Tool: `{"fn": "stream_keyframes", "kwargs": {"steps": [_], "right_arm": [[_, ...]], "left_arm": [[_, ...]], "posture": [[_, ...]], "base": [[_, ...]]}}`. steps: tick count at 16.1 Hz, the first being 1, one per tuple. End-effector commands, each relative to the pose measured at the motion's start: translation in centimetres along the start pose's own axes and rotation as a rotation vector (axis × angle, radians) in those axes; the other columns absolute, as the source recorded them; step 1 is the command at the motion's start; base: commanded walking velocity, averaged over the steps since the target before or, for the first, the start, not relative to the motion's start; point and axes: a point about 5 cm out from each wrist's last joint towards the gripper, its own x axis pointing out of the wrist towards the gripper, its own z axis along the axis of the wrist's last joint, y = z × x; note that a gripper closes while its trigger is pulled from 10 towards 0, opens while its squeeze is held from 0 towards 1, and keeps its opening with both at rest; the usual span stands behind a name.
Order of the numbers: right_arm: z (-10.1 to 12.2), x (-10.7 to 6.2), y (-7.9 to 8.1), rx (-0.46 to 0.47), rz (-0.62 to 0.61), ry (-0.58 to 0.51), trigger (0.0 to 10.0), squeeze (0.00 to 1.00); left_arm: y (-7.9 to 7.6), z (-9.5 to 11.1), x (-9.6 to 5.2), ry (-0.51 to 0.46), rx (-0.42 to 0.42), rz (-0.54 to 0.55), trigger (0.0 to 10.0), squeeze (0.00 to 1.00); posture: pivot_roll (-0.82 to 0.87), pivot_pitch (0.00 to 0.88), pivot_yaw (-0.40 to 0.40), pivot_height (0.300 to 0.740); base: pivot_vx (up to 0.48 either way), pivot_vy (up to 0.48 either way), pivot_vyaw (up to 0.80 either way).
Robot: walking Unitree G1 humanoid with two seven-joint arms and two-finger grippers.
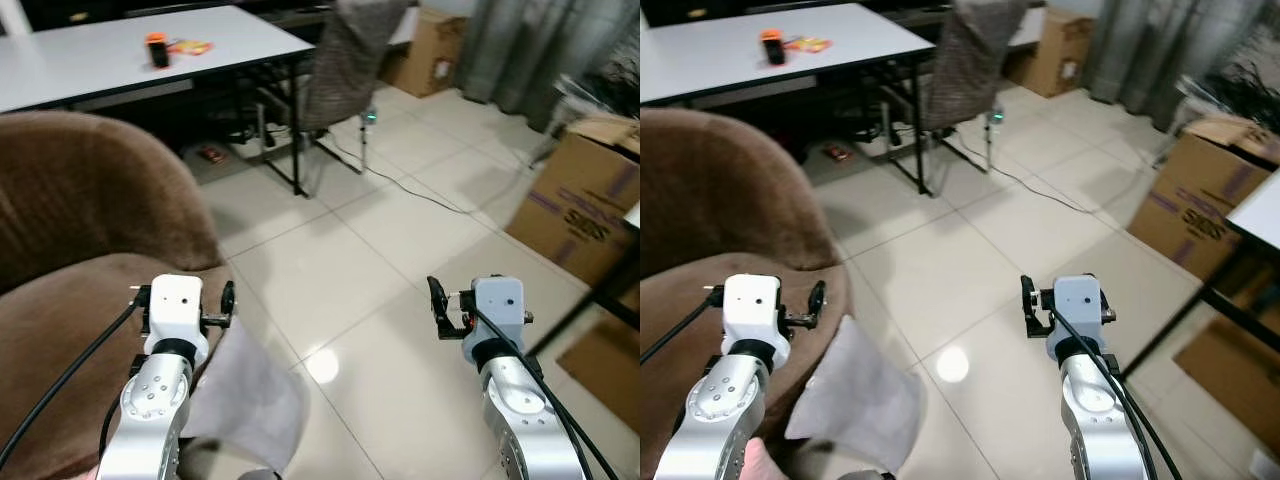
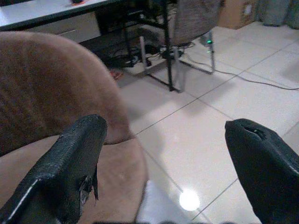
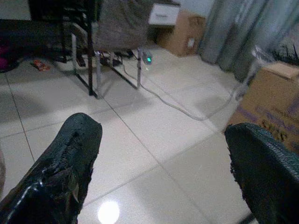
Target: Move the pillow to the sofa from floor
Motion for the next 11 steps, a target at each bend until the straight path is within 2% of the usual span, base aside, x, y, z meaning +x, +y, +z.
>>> {"fn": "stream_keyframes", "kwargs": {"steps": [1, 5, 6, 8, 11], "right_arm": [[-0.7, -0.1, -0.8, 0.022, -0.018, 0.044, 10.0, 1.00], [-1.0, -0.2, -0.9, 0.020, -0.008, 0.049, 10.0, 1.00], [-1.0, -0.2, -0.7, 0.047, 0.016, 0.058, 10.0, 1.00], [-0.8, -0.1, -0.2, 0.039, 0.052, 0.048, 10.0, 1.00], [-0.7, 0.1, 0.3, 0.059, 0.071, 0.037, 10.0, 1.00]], "left_arm": [[-0.2, 0.4, -0.1, -0.019, 0.005, -0.001, 10.0, 0.00], [-0.1, 0.4, -0.1, -0.023, 0.005, 0.002, 10.0, 0.00], [-0.1, 0.4, -0.1, -0.024, -0.006, 0.004, 10.0, 0.00], [0.1, 0.4, -0.1, -0.025, -0.019, 0.015, 10.0, 0.00], [0.1, 0.7, -0.1, -0.067, 0.021, 0.032, 10.0, 0.00]], "posture": [[0.00, 0.000, -0.019, 0.740], [0.00, 0.000, -0.018, 0.740], [0.00, 0.000, -0.019, 0.740], [0.00, 0.000, -0.021, 0.740], [0.01, 0.000, -0.025, 0.740]], "base": [[0.000, -0.368, 0.00], [0.000, -0.368, 0.00], [0.000, 0.000, 0.44], [0.000, 0.000, 0.80], [0.000, 0.000, 0.80]]}}
